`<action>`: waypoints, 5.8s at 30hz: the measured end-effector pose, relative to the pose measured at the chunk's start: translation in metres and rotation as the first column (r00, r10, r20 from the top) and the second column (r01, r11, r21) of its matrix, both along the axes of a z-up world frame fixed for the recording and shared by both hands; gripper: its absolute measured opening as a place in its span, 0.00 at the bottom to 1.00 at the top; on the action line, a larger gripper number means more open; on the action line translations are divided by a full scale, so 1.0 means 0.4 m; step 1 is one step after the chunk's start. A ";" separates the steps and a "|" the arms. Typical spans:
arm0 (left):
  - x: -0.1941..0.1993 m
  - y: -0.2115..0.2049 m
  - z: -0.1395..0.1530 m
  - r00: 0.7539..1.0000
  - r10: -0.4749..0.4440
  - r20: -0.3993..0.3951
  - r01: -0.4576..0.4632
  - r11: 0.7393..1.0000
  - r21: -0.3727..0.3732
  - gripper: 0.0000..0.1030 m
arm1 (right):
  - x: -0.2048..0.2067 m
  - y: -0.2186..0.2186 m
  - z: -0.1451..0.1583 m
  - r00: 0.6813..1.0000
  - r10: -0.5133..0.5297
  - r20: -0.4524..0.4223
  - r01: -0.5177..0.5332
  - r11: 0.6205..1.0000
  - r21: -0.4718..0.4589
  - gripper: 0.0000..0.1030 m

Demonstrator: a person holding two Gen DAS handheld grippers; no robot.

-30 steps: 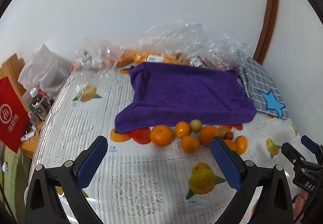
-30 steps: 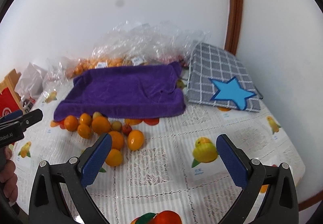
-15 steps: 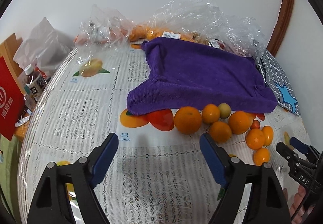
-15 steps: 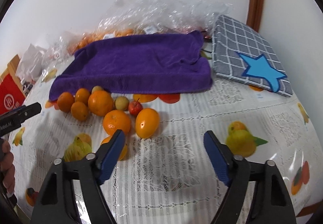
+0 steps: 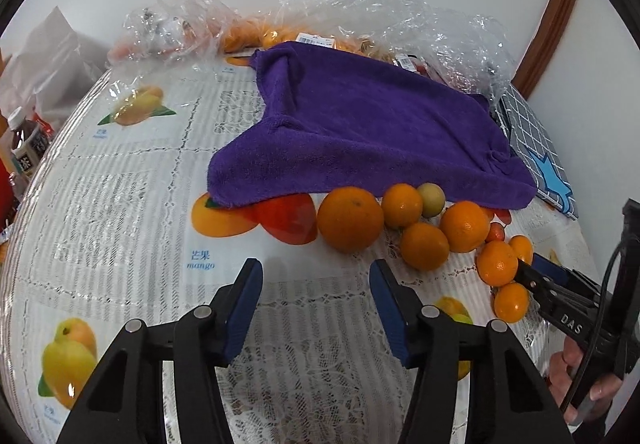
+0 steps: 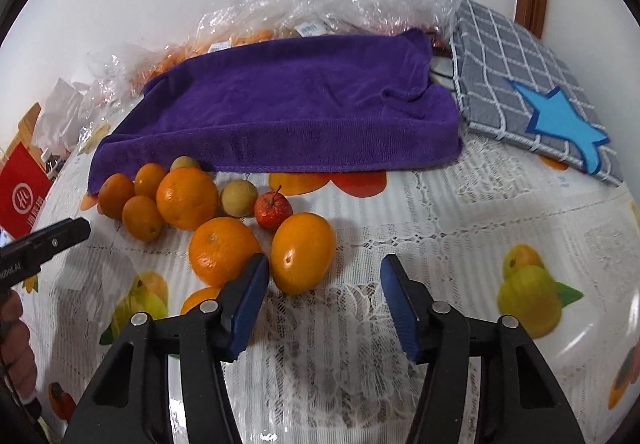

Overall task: Organize fruits
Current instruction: 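Grasp a mandarin with the left gripper while the right gripper grasps an orange, then lift and carry the mandarin with the left gripper while the right carries its orange over the towel, then open the left gripper over the towel while the right gripper releases its orange there, then move the right gripper back to the loose fruit and grasp an orange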

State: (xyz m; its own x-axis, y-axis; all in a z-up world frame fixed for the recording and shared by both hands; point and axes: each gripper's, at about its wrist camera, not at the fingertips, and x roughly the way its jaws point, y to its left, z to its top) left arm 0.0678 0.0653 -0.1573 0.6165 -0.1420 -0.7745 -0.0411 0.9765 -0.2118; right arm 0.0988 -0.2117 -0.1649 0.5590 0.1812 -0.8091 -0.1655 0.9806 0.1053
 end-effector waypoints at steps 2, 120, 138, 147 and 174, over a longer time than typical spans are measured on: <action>0.005 -0.004 -0.002 1.000 -0.011 0.007 0.011 1.000 0.000 0.52 | 0.007 -0.004 -0.004 1.000 -0.006 0.010 0.006 1.000 0.013 0.55; 0.426 -0.097 0.010 0.995 -0.010 0.094 0.001 0.995 0.101 0.40 | 0.379 0.012 0.031 0.995 0.033 0.097 -0.040 0.997 0.068 0.51; 0.287 -0.108 0.076 0.947 0.029 0.320 -0.063 0.993 0.098 0.46 | 0.307 -0.004 0.106 0.992 -0.029 0.122 0.033 0.999 -0.032 0.78; 0.172 -0.051 0.086 0.928 0.057 0.368 -0.072 0.997 0.025 0.46 | 0.174 -0.042 0.151 0.984 -0.052 0.168 0.052 0.999 0.001 0.75; 0.037 0.044 0.012 0.964 0.093 0.247 -0.073 0.993 -0.088 0.44 | -0.111 0.066 0.040 0.997 0.034 0.063 -0.042 0.990 0.132 0.61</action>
State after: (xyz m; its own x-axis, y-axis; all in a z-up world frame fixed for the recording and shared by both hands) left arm 0.0827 0.0828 -0.1525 0.8016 -0.1356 -0.5822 -0.0572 0.9520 -0.3006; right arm 0.0545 -0.1854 -0.1487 0.5968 0.3072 -0.7412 -0.2121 0.9513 0.2235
